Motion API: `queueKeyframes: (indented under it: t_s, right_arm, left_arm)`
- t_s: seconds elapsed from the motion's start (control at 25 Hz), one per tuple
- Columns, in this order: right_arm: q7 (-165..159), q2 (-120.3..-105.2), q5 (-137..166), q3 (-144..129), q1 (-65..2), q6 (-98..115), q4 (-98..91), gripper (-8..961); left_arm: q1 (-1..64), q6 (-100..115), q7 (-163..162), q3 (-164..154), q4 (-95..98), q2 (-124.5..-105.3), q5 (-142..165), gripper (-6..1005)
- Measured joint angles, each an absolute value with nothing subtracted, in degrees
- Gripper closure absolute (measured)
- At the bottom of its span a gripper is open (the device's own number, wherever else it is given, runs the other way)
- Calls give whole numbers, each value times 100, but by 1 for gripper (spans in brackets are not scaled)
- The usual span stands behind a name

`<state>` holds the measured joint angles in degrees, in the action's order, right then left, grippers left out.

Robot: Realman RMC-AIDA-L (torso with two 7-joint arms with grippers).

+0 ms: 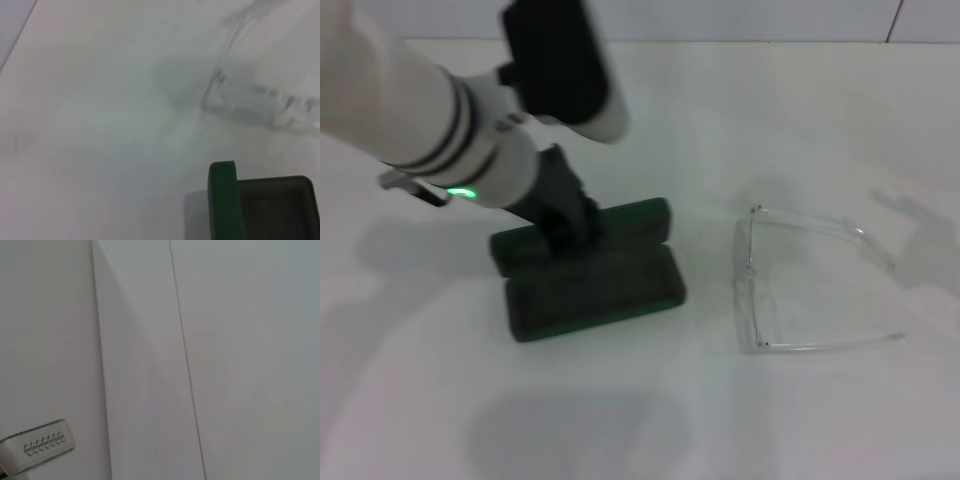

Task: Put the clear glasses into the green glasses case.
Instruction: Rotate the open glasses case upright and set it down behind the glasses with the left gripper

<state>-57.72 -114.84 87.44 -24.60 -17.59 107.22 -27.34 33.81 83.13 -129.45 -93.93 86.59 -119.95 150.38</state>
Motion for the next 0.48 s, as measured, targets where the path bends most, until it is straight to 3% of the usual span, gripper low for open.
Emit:
queueKeyframes:
  t_s: [0.48]
  right_arm:
    - [-5498, -11495, 8745, -2440, -1585, 10736, -2481, 403]
  left_arm:
    - [3833, 7779, -13808, -10620, 8729, -12028, 15005, 799]
